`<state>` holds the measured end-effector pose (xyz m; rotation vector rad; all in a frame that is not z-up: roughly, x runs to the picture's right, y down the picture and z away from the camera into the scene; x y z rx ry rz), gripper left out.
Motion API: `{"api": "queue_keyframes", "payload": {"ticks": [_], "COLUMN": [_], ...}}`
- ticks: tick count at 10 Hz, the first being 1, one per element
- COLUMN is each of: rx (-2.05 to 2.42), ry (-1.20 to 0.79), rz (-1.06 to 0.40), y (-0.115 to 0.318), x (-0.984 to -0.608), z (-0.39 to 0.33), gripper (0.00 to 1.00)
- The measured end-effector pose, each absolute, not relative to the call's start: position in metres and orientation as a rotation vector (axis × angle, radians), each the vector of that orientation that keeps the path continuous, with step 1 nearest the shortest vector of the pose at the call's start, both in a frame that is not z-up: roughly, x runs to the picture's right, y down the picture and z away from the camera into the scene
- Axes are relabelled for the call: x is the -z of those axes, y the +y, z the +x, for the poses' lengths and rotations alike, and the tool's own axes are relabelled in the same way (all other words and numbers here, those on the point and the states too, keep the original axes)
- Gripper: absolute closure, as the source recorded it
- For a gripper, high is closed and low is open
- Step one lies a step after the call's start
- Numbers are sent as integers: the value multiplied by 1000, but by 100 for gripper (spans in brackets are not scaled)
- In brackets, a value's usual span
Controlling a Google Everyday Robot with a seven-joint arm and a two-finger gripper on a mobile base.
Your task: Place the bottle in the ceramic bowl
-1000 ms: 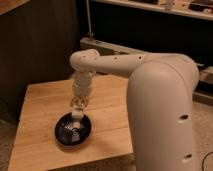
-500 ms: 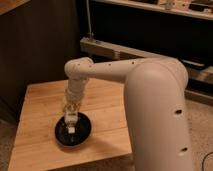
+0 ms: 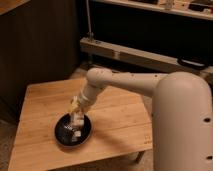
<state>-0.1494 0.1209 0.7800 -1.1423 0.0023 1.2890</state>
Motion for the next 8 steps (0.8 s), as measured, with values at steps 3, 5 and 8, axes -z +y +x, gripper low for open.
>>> {"api": "queue_keyframes", "payload": {"ticks": [3,5,8], "rx": [-1303,-1305,-1303], "ry": [-47,-47,-48], "rz": [-1173,-1173,-1174], "y": [121,121,121], "x": [-782,-782,-782], "z": [-146,-145,-146], "gripper": [36,36,36]}}
